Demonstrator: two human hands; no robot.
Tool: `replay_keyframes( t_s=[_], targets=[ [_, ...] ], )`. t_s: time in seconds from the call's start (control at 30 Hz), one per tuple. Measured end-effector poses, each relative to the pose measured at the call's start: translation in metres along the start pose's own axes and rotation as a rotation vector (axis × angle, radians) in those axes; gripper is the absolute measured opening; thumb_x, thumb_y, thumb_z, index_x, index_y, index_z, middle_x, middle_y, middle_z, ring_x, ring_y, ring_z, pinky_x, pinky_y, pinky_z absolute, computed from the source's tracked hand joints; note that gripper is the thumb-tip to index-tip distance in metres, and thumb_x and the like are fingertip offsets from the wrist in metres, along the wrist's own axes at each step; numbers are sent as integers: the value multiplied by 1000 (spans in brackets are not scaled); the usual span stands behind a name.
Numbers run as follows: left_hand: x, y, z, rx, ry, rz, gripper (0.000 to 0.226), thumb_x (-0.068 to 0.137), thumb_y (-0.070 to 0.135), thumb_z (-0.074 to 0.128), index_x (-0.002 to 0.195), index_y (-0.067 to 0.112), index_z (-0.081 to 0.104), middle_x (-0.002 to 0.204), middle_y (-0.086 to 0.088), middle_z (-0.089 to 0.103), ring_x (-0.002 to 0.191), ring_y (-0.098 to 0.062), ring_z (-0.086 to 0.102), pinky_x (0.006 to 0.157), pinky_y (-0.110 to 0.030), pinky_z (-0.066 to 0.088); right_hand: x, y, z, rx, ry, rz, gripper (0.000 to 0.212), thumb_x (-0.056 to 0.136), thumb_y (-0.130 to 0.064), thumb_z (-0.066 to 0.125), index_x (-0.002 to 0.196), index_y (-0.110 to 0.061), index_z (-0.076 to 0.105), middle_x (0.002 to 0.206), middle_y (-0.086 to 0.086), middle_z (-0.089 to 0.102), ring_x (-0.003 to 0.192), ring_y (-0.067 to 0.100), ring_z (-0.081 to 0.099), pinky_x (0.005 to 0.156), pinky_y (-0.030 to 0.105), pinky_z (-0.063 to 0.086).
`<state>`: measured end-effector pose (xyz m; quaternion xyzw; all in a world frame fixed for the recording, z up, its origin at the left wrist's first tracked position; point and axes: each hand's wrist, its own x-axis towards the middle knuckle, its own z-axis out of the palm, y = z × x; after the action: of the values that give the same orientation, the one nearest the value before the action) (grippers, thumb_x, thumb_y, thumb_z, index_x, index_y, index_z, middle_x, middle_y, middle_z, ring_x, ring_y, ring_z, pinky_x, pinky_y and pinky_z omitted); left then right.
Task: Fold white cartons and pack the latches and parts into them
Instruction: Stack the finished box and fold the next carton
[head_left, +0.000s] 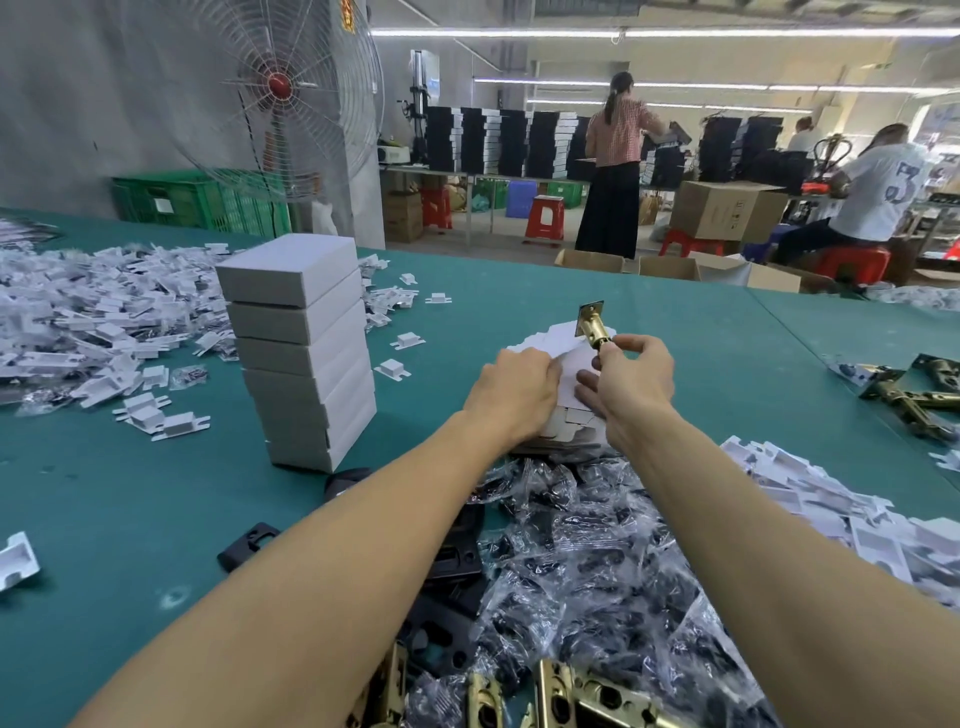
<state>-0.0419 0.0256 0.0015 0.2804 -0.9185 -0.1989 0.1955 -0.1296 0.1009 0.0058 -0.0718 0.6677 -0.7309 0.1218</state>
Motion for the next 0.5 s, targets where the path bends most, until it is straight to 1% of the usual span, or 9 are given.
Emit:
replay_keyframes(
  t_s=[0.07, 0.1, 0.2, 0.3, 0.4, 0.5],
  targets=[
    [-1, -3, 0, -13, 39, 1, 39, 108, 35, 29, 90, 10, 53, 106, -24, 60, 97, -44, 52, 74, -39, 36, -5, -4, 8, 11, 20, -17, 10, 101, -16, 48, 106, -23, 53, 109, 10, 58, 70, 18, 69, 64, 47, 63],
    [-2, -5, 0, -20, 66, -1, 37, 108, 34, 28, 85, 12, 48, 102, -23, 60, 94, -43, 52, 73, -38, 35, -6, -6, 11, -1, 30, -29, 9, 102, -17, 46, 105, -24, 52, 110, 9, 56, 73, 20, 70, 64, 49, 62],
    [-3, -11, -3, -56, 146, -32, 39, 108, 35, 28, 78, 15, 44, 86, -14, 57, 80, -36, 49, 68, -39, 35, -11, -10, 23, -64, 40, -78, 9, 102, -19, 45, 102, -26, 50, 113, 8, 53, 92, 29, 67, 78, 53, 59],
    [-5, -16, -6, -79, 174, -55, 39, 108, 31, 29, 75, 16, 43, 79, -11, 52, 75, -36, 49, 65, -39, 36, -16, -10, 32, -50, 60, -108, 16, 102, -20, 44, 91, -30, 50, 113, 6, 57, 99, 28, 65, 84, 54, 56],
    [-7, -17, -6, -103, 184, -66, 36, 107, 25, 31, 75, 15, 44, 81, -13, 52, 76, -38, 50, 64, -39, 36, -19, -9, 37, 6, 102, -94, 23, 102, -22, 44, 84, -36, 49, 112, 5, 59, 97, 25, 64, 85, 52, 56],
    [-8, -21, -5, -129, 193, -89, 32, 106, 23, 30, 79, 13, 44, 81, -14, 51, 78, -39, 50, 64, -39, 36, -18, -6, 38, 65, 131, -65, 20, 104, -23, 43, 89, -35, 50, 103, 5, 63, 86, 21, 61, 85, 51, 56]
  ],
)
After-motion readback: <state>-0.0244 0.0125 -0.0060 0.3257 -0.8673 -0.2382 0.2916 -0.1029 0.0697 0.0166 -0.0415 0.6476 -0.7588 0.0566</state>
